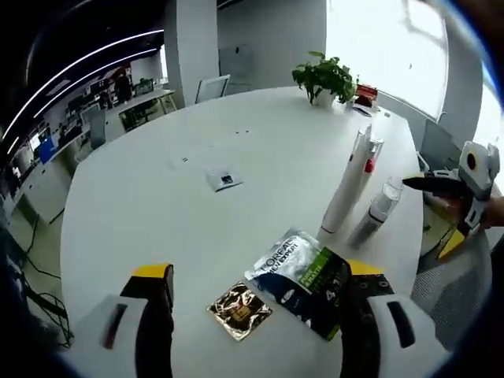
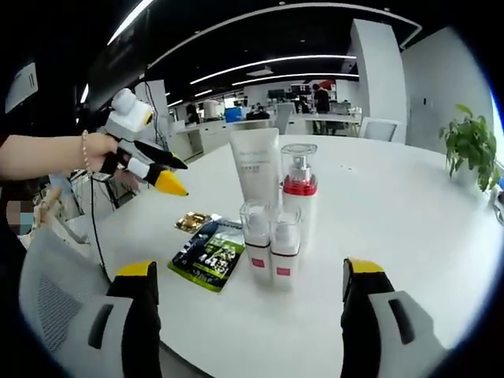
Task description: Arrange the skincare products in the storage area until every visible bottle or jar stands upright without overlapping.
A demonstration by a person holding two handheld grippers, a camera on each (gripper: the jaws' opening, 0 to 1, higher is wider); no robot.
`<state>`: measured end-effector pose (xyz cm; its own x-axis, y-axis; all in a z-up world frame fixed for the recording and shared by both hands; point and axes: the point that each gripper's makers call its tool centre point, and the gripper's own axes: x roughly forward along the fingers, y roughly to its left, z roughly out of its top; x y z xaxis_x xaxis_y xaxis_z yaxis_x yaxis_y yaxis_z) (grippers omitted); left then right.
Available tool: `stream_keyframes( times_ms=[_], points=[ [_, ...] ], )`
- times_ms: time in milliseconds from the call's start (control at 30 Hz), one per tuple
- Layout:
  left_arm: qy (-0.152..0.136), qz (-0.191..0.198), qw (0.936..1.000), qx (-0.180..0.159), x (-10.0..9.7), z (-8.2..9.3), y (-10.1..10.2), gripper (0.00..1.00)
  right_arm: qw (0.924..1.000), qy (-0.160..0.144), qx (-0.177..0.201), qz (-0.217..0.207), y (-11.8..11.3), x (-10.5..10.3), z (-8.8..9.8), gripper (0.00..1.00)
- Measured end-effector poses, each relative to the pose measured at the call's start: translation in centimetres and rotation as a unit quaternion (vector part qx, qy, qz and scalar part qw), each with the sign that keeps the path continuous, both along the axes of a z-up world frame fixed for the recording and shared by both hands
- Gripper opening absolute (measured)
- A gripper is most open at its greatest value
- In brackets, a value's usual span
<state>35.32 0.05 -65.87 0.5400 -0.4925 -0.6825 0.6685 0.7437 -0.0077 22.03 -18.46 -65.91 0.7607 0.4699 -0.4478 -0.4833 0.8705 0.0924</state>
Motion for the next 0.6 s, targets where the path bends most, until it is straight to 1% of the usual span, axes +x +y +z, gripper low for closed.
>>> stream_keyframes(
  times_ms=[133, 333, 400, 500, 600],
  points=[
    [0.001, -0.004, 1.0000, 0.004, 1.1, -0.1, -0.4, 0.83, 1.0000, 0.006, 0.004, -0.005, -0.2, 0.0, -0.2, 0.97],
    [0.012, -0.014, 0.9998, 0.007, 3.0, -0.6, -1.1, 0.84, 0.9999, 0.015, 0.005, -0.007, -0.3, 0.1, -0.6, 0.97],
    [0.013, -0.019, 0.9997, 0.005, 3.3, -0.6, -1.5, 0.84, 0.9998, 0.020, 0.001, -0.007, -0.3, 0.0, -0.8, 0.97],
    [0.017, -0.029, 0.9994, 0.013, 3.8, -0.8, -2.0, 0.84, 0.9998, 0.021, -0.002, -0.007, -0.3, 0.0, -1.0, 0.98],
    [0.024, -0.034, 0.9990, 0.017, 4.9, -1.1, -2.1, 0.84, 0.9997, 0.022, -0.005, -0.009, -0.4, 0.0, -1.0, 0.98]
  ],
)
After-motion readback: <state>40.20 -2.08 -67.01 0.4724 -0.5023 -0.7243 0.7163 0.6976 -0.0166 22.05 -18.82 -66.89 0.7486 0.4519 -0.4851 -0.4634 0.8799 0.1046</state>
